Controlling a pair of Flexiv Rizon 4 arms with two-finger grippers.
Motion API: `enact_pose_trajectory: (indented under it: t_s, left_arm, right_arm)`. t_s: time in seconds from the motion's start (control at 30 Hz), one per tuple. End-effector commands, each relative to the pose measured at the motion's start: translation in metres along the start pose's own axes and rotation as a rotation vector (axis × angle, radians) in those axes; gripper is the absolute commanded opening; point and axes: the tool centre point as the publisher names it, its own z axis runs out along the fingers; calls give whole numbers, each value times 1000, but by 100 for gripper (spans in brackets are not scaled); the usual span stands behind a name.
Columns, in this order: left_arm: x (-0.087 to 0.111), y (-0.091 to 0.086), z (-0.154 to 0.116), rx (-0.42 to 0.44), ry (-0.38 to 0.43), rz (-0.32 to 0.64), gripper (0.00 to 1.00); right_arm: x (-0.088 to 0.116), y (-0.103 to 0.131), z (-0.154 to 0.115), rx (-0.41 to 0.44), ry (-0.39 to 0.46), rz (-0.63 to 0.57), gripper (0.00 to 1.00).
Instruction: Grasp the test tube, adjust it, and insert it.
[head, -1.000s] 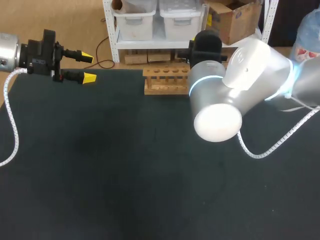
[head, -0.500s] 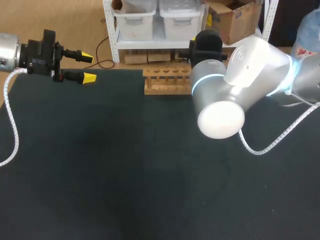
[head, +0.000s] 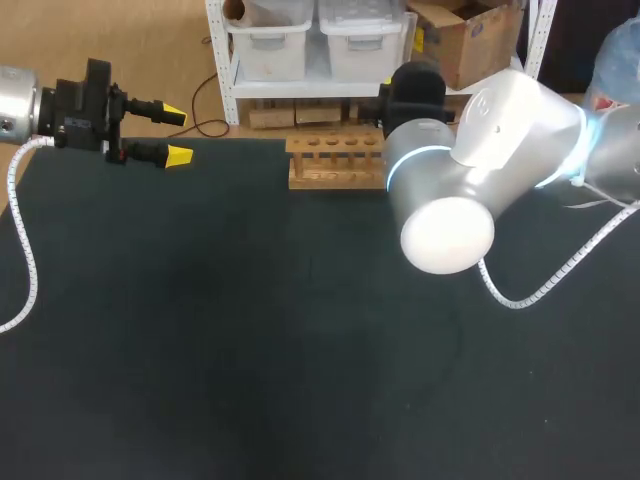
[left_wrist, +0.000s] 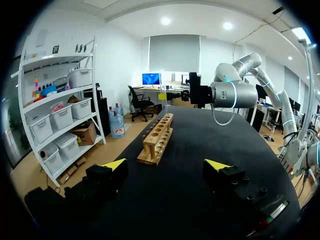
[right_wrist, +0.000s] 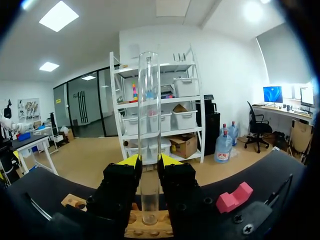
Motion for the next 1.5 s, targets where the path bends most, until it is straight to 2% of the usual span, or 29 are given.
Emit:
enact_pose_trajectory:
  t_s: [0.03,0.93,1.5]
  left_arm:
    - [1,1,0,2,-1,1,100]
    - [1,1,0,2,-1,1,100]
    - [1,1,0,2,-1,1,100]
  right_arm:
    - [1,1,3,-2,0,0,0]
    - [15,0,5,36,26,25,0]
    - [38,4,7,27,69,42,0]
